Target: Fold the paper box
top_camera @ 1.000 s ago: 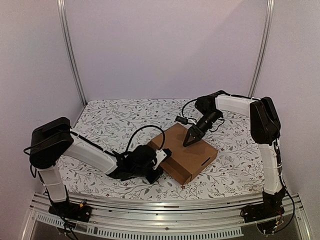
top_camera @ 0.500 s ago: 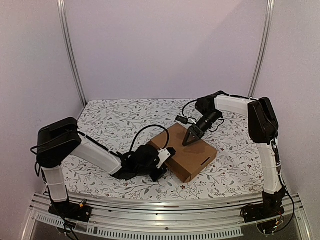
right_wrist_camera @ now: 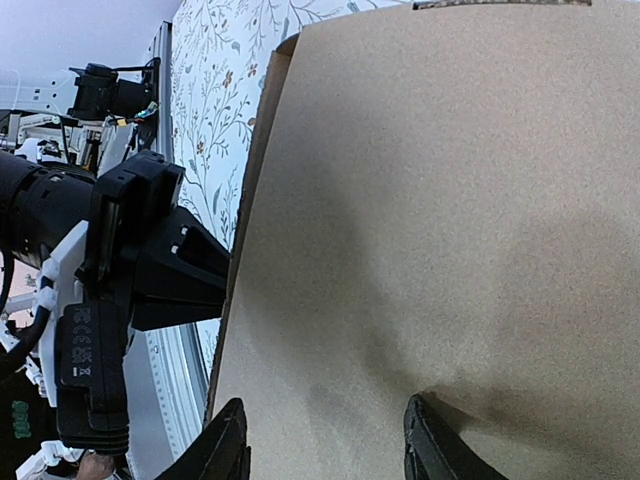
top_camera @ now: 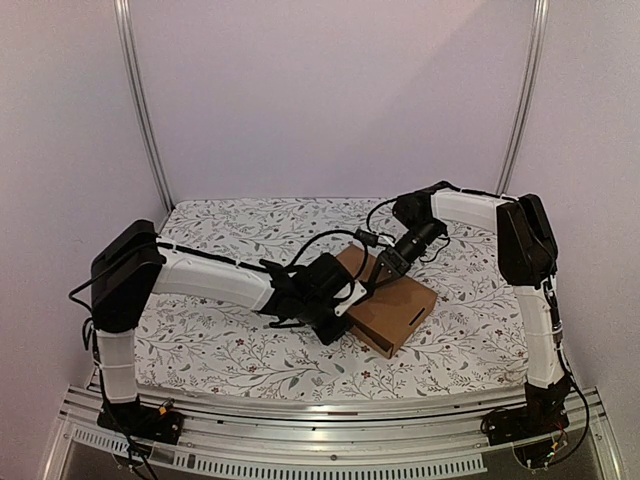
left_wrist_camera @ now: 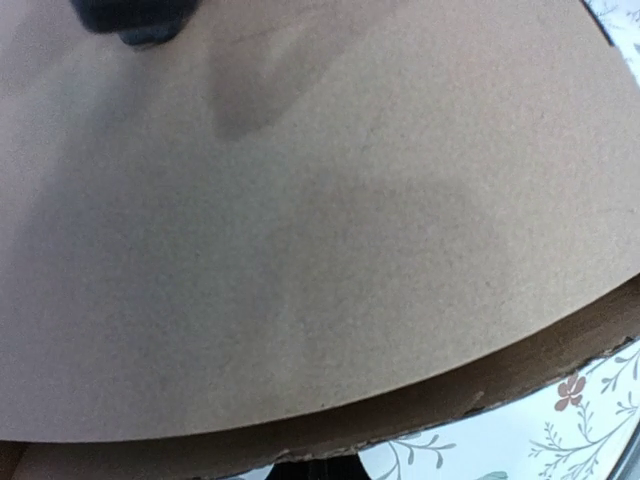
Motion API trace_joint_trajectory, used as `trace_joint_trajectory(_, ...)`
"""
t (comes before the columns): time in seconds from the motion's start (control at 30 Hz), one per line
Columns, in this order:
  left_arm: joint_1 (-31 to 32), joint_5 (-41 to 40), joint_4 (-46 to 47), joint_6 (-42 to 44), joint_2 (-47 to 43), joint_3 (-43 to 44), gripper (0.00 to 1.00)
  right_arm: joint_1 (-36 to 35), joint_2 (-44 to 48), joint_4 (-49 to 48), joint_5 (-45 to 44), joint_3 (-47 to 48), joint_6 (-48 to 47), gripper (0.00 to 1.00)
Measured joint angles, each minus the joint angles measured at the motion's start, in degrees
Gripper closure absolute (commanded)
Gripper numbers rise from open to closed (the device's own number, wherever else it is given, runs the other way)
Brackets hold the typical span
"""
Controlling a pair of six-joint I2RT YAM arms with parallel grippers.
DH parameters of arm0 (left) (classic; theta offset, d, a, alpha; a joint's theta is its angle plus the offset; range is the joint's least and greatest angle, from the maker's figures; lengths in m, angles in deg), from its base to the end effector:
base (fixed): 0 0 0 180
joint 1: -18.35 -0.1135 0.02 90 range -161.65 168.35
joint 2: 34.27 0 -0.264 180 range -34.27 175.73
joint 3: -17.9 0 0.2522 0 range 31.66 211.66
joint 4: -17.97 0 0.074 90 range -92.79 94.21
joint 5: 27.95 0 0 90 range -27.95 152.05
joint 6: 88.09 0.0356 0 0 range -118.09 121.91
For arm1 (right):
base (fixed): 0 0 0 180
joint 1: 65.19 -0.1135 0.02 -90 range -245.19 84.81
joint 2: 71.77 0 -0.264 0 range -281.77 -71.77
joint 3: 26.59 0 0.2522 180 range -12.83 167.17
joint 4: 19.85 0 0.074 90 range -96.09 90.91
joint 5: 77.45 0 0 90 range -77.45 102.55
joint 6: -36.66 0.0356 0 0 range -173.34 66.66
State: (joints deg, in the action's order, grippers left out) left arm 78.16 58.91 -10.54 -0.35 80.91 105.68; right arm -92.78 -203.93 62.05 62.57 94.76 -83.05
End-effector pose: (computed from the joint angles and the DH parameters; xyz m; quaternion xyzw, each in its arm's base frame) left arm 0.2117 -0.3600 0.1456 0.4530 0.8416 -0.1286 0.2646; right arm 0.3776 0.2281 0.1651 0.4256 -0.7999 -0.4230 0.0136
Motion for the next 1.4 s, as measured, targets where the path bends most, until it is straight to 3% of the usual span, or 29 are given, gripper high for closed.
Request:
trace_joint_trajectory(0.33, -3.8, 9.68, -0.5, -10.56, 0.35, 1.36, 1.0, 0.15, -0.74, 0.04, 0.52, 1.09, 0.55, 0.48)
trace_joint_trajectory(0.57, -3.87, 8.74, 2.1, -12.09, -5.4, -4.24, 1.0, 2.51, -0.07, 1.27, 2.64, 1.29, 1.22, 0.45)
trace_joint_trajectory(0.77, -2.36, 6.82, 2.03, -11.08, -12.66, -4.63, 1.0, 9.97, 5.55, 4.48, 1.9, 0.46, 1.05, 0.44)
trace_joint_trajectory(1.03, 6.56, 5.49, -2.34, -9.49, -2.23, 2.8, 1.0, 22.62, 8.35, 1.51, -2.75, -1.66, 2.45, 0.46)
trace_joint_trajectory(1.2, 9.35, 5.14, -5.7, -8.33, 5.01, 9.81, 1.0, 23.45, 7.58, -1.97, -7.76, -4.17, 5.73, 0.47)
trace_joint_trajectory(1.4, 9.44, 4.13, -7.21, -8.26, 5.95, 11.8, 1.0, 22.71, 3.82, -3.96, -8.81, -4.68, 7.58, 0.47)
